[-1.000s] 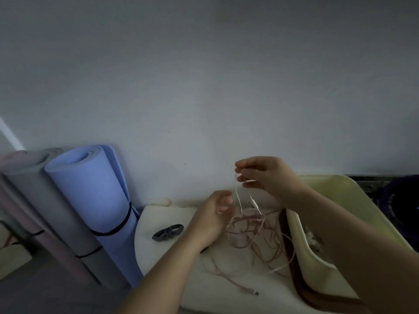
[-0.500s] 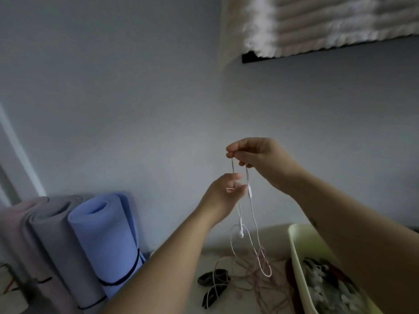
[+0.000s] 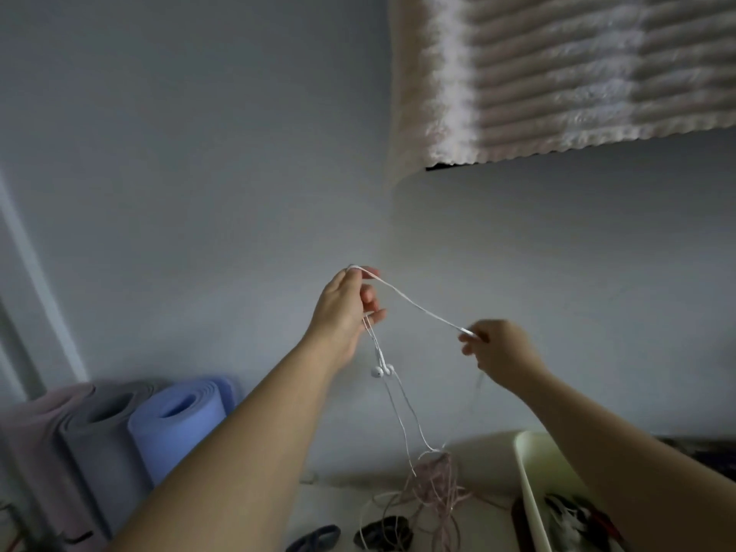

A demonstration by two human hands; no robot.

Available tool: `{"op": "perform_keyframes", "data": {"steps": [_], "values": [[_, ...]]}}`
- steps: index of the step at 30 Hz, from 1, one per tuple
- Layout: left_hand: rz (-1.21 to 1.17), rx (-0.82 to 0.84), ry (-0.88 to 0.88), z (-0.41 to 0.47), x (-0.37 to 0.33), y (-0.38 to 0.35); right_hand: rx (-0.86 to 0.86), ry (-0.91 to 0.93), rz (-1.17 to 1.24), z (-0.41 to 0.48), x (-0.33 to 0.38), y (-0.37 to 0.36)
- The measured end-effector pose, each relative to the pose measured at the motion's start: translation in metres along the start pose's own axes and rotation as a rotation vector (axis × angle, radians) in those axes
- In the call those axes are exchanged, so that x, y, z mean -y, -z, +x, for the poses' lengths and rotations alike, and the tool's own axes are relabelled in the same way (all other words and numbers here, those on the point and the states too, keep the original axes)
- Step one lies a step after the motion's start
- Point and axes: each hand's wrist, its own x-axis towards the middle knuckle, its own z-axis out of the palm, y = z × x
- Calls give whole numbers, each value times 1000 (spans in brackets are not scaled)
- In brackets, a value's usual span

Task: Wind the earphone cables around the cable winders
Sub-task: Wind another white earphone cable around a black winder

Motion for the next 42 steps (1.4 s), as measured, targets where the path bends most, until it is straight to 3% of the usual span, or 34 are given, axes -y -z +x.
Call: {"op": "perform_keyframes", "data": {"steps": [3,6,8,9,11,14,17,20,25,30,33,35,38,42], "values": [[45,-12,2,0,-5,8,49,-281,158,-3,-29,-4],[164,7,58,-2,-3,14,265,-604,788,-13,-31,4],[223,40,148,-4,2,18,278,-647,1078,-10,-24,9],[244,51,194,-4,5,20,237,-617,1096,-5,-19,9],[267,40,248,-5,10,24,71,-425,890,0,-5,7],[218,0,240,-4,16,27,-161,58,438,-2,16,9],[168,22,261,-6,22,31,-235,304,246,-3,36,14],[328,120,356,-11,29,35,-21,273,325,0,55,13],[347,161,401,-18,33,36,83,165,372,1,67,11],[250,50,245,-10,36,36,-33,268,249,-6,62,8],[292,14,193,-5,38,40,-176,361,173,-10,65,11],[404,22,146,-4,39,42,-136,430,182,-13,76,14],[678,147,76,-8,39,42,-108,536,227,-15,101,22],[753,401,89,-15,40,29,-92,682,314,-18,142,34]]}}
